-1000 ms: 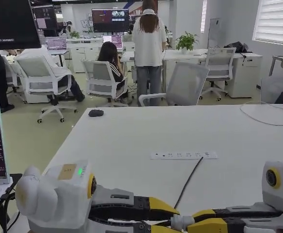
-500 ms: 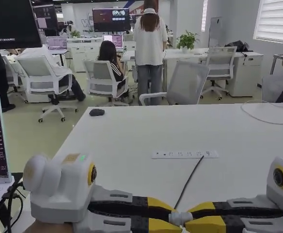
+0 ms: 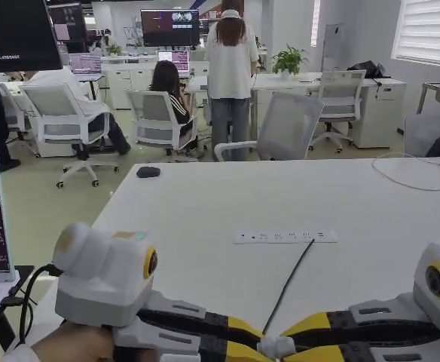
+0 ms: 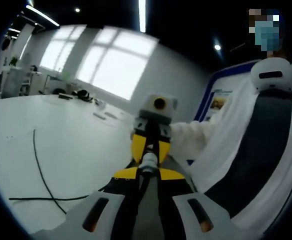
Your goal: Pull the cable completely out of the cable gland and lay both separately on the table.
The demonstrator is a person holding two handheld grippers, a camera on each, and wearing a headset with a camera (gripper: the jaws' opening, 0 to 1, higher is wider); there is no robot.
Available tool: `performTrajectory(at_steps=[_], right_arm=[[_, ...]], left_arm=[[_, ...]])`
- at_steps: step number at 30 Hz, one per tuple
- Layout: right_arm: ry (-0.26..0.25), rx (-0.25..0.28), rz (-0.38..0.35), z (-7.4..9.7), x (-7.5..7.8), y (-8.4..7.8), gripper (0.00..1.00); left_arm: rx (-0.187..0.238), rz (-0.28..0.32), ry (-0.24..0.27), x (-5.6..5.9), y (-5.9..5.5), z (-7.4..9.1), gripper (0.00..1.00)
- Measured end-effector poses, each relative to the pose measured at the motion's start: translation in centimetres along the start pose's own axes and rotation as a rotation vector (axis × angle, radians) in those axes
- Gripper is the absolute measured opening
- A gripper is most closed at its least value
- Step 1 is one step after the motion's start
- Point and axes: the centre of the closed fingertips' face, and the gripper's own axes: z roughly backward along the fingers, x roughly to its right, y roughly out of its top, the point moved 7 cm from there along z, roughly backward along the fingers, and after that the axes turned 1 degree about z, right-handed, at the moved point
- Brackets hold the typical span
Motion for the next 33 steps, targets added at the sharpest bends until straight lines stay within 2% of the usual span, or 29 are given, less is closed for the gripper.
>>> performTrajectory(at_steps=[6,8,11,13,16,21,23,25,30,31,32,33], right_arm=[[0.017,-0.015,0.155,-0.5,-0.5,0.1,0.1],[0.02,-0.008,0.125,-0.5,-0.5,0.1,0.1],[0.018,-0.009,0.153,-0.5,-0.5,-0.1,0.1],[0.01,-0.015,0.095,-0.5,-0.4,-0.3,0.11],[-0.014,-0.01,0.02,-0.4,0.2,-0.6,0.12],[-0.038,-0.021,0.023,0.2,0.9,-0.9,0.14],[-0.04,-0.034,0.017,0.3,0.9,-0.9,0.13],[-0.043,-0.059,0.005,0.5,1.0,-1.2,0.05],[-0.044,-0.042,0.029,0.6,0.9,-1.1,0.02],[-0.043,-0.043,0.026,0.6,0.9,-1.1,0.02],[-0.044,-0.043,0.031,0.6,0.9,-1.2,0.02],[-0.046,-0.041,0.037,0.7,0.9,-1.3,0.02]], left_arm=[[0.001,0.066,-0.035,0.2,-0.5,0.0,0.14],[0.005,0.063,-0.037,0.3,-0.5,0.0,0.14],[0.004,0.077,-0.04,0.2,-0.7,0.0,0.14],[0.007,0.067,-0.031,0.2,-0.9,0.0,0.14],[0.021,0.025,-0.001,0.1,-0.7,0.0,0.14],[0.025,-0.089,0.06,-0.2,-0.5,0.1,0.15],[0.03,-0.093,0.068,-0.1,-0.5,0.1,0.15],[0.048,-0.109,0.079,-0.1,-0.3,0.3,0.15],[0.07,-0.153,0.092,-0.1,-0.4,0.2,0.16],[0.066,-0.172,0.098,-0.2,-0.5,0.1,0.17],[0.067,-0.239,0.114,-0.2,-0.4,0.1,0.17],[0.069,-0.253,0.116,-0.2,-0.4,0.0,0.17]])
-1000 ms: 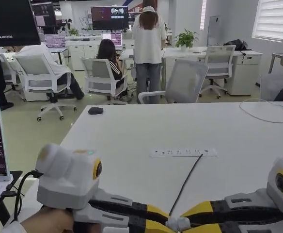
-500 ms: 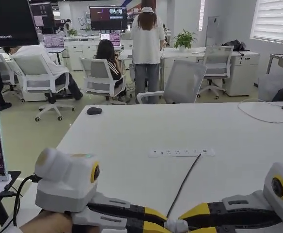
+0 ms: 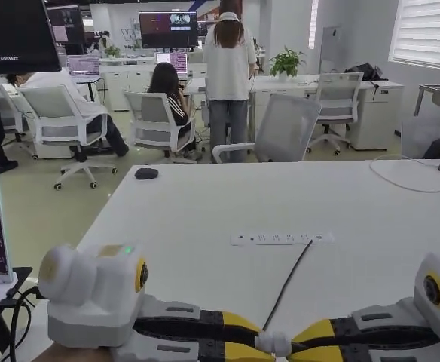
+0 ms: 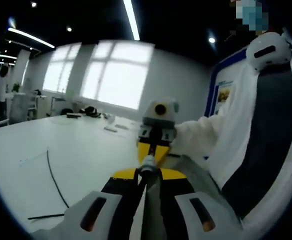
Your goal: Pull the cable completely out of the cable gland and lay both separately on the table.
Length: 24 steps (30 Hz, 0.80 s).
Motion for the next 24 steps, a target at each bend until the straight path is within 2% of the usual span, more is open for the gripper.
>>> performTrajectory(at_steps=[2,3,5,9,10,12,17,19,21,24], right_arm=[[-0.001,0.018,-0.005,0.1,0.0,0.1,0.02],[-0.002,0.03,-0.013,0.1,0.0,0.2,0.02],[0.0,0.039,-0.017,0.0,0.0,0.4,0.02],[0.013,0.038,-0.011,-0.2,-0.3,0.5,0.02],[0.01,0.032,0.006,-0.2,-0.3,0.4,0.02],[0.005,0.042,-0.019,0.1,-0.3,0.4,0.02],[0.0,0.032,-0.037,0.2,-0.2,0.2,0.02],[0.017,0.012,-0.013,0.3,-0.2,0.0,0.02],[0.018,-0.021,-0.001,0.0,-0.1,-0.1,0.02],[0.019,-0.025,0.006,-0.1,0.1,-0.2,0.02]], left_arm=[[0.032,0.019,-0.001,0.2,0.1,-0.2,0.23],[0.068,0.039,-0.017,0.4,0.3,-0.4,0.26],[0.085,0.034,-0.008,0.3,0.2,-0.6,0.28],[0.075,0.04,-0.007,0.1,-0.4,-1.5,0.19],[0.082,0.069,-0.022,0.2,-0.4,-1.6,0.18],[0.106,0.088,-0.022,0.2,-0.3,-1.7,0.18],[0.095,0.103,-0.025,0.2,-0.4,-1.9,0.17],[0.083,0.102,-0.029,0.3,-0.5,-2.0,0.17],[0.065,0.092,-0.012,0.2,-0.6,-2.0,0.17],[0.065,0.091,-0.003,0.1,-0.7,-1.8,0.17]])
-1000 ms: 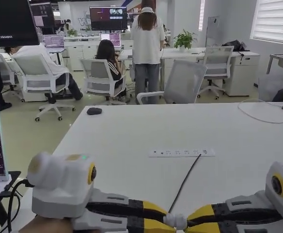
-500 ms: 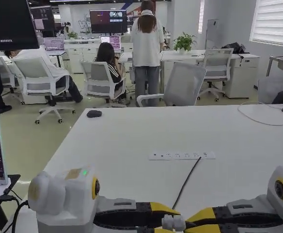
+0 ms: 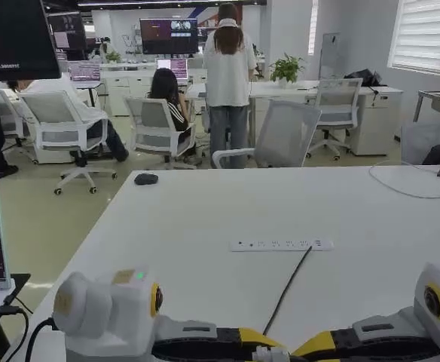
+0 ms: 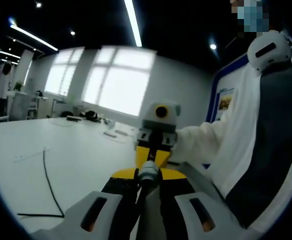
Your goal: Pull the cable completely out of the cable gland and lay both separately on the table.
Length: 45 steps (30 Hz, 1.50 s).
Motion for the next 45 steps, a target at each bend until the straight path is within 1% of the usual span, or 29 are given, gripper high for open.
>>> performTrajectory(at_steps=[2,3,4,6,9,11,12,15,16,17,18,19,23,26,28,32,35,36,37,38,39,40,41,42,44,45], right_arm=[[0.001,-0.02,0.006,-0.1,0.2,-0.2,0.02],[0.004,-0.059,0.031,-0.1,0.3,-0.7,0.02],[0.004,-0.077,0.05,-0.2,0.3,-0.9,0.02],[0.001,-0.098,0.064,-0.3,0.3,-1.4,0.02],[-0.007,-0.135,0.087,0.1,0.6,-2.3,0.02],[-0.025,-0.172,0.086,0.5,0.9,-3.0,0.02],[-0.032,-0.192,0.1,0.7,0.9,-3.4,0.02],[-0.048,-0.233,0.105,1.2,1.1,-4.4,0.02],[-0.059,-0.269,0.107,1.5,1.3,-5.0,0.02],[-0.064,-0.287,0.112,1.6,1.4,-5.3,0.02],[-0.069,-0.306,0.117,1.8,1.4,-5.8,0.02],[-0.072,-0.314,0.112,1.9,1.5,-6.2,0.02],[-0.118,-0.374,0.11,2.7,1.9,-7.9,0.02],[-0.134,-0.37,0.092,3.2,1.7,-8.6,0.02],[-0.14,-0.368,0.086,3.4,1.5,-8.7,0.02],[-0.142,-0.381,0.084,3.6,1.4,-8.9,0.02],[-0.145,-0.392,0.054,3.8,1.3,-9.1,0.02],[-0.142,-0.384,0.032,3.9,1.2,-9.1,0.03],[-0.139,-0.376,0.025,4.0,1.1,-9.0,0.03],[-0.138,-0.359,0.035,4.1,1.0,-8.8,0.03],[-0.137,-0.306,0.063,3.9,1.0,-8.1,0.03],[-0.137,-0.281,0.047,3.8,0.9,-7.7,0.04],[-0.136,-0.255,0.009,3.6,0.7,-6.9,0.06],[-0.139,-0.247,0.001,3.6,0.7,-6.7,0.08],[-0.135,-0.203,0.019,3.1,0.8,-5.4,0.15],[-0.12,-0.169,0.023,2.7,0.7,-4.4,0.16]], left_arm=[[-0.006,0.001,0.011,-0.1,-0.1,0.1,0.17],[-0.016,0.001,0.015,-0.2,-0.2,0.1,0.17],[-0.022,-0.004,0.018,-0.2,-0.3,0.1,0.17],[-0.034,-0.013,0.026,-0.2,-0.5,0.2,0.17],[-0.042,-0.011,0.037,-0.3,-0.9,0.5,0.16],[-0.041,-0.002,0.05,-0.5,-1.1,0.8,0.16],[-0.04,0.002,0.05,-0.6,-1.2,1.0,0.16],[-0.03,0.019,0.062,-0.8,-1.4,1.2,0.16],[-0.027,0.022,0.067,-0.8,-1.4,1.2,0.16],[-0.025,0.023,0.068,-0.8,-1.4,1.2,0.16],[-0.019,0.025,0.068,-0.7,-1.4,1.2,0.16],[-0.014,0.026,0.069,-0.7,-1.4,1.3,0.16],[0.019,0.051,0.087,-0.9,-1.5,1.9,0.16],[0.02,0.053,0.09,-0.9,-1.6,1.9,0.16],[-0.004,0.044,0.087,-0.7,-1.9,1.7,0.16],[-0.013,0.04,0.075,-0.6,-2.0,1.2,0.16],[-0.021,0.045,0.076,-0.7,-2.3,1.0,0.17],[-0.024,0.045,0.076,-0.7,-2.3,0.9,0.17],[-0.026,0.046,0.075,-0.6,-2.3,0.9,0.17],[-0.026,0.048,0.078,-0.7,-2.3,0.9,0.17],[-0.029,0.051,0.081,-0.7,-2.3,1.0,0.17],[-0.036,0.058,0.08,-0.7,-2.4,1.0,0.17],[-0.039,0.059,0.079,-0.7,-2.4,1.0,0.17],[-0.04,0.057,0.08,-0.7,-2.5,1.0,0.17],[-0.041,0.061,0.077,-0.6,-2.6,0.9,0.17],[-0.041,0.061,0.076,-0.6,-2.6,0.8,0.17]])
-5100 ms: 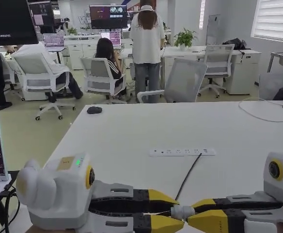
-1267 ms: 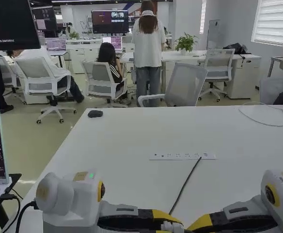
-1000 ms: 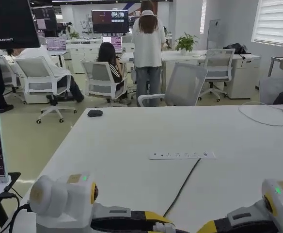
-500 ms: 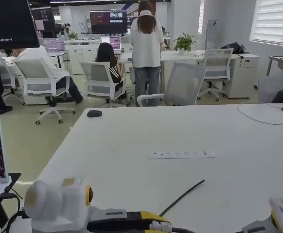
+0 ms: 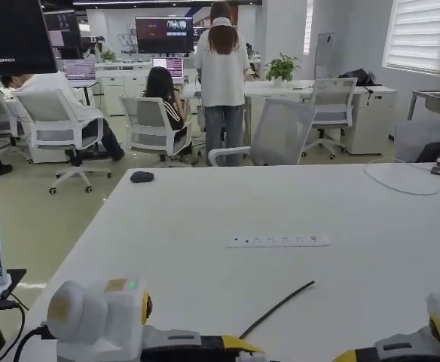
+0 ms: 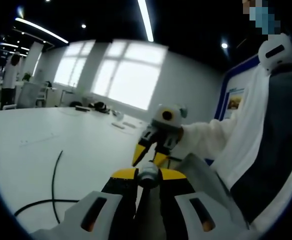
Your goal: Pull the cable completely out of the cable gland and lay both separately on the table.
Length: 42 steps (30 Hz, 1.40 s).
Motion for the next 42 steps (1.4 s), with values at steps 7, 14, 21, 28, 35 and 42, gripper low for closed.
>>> performTrajectory(at_steps=[7,14,21,28,35,42], right_arm=[[0.058,0.108,0.018,-0.9,-0.4,3.8,0.18],[0.079,0.072,0.02,-1.3,-0.6,3.5,0.15],[0.103,0.064,0.017,-1.9,-0.9,3.2,0.05],[0.098,0.069,0.019,-2.1,-0.9,3.2,0.03],[0.097,0.065,0.03,-2.2,-0.8,3.1,0.03],[0.082,0.027,0.031,-1.5,-0.2,1.7,0.03]], left_arm=[[-0.005,0.001,-0.017,0.2,-0.1,-0.4,0.17],[0.013,-0.009,-0.029,0.3,0.2,-0.4,0.17],[0.016,-0.013,-0.032,0.3,0.3,-0.6,0.17],[0.014,-0.014,-0.037,0.2,0.4,-0.5,0.17],[0.011,-0.018,-0.038,0.0,0.4,-0.5,0.17],[0.004,-0.011,-0.015,-0.6,0.3,0.6,0.17]])
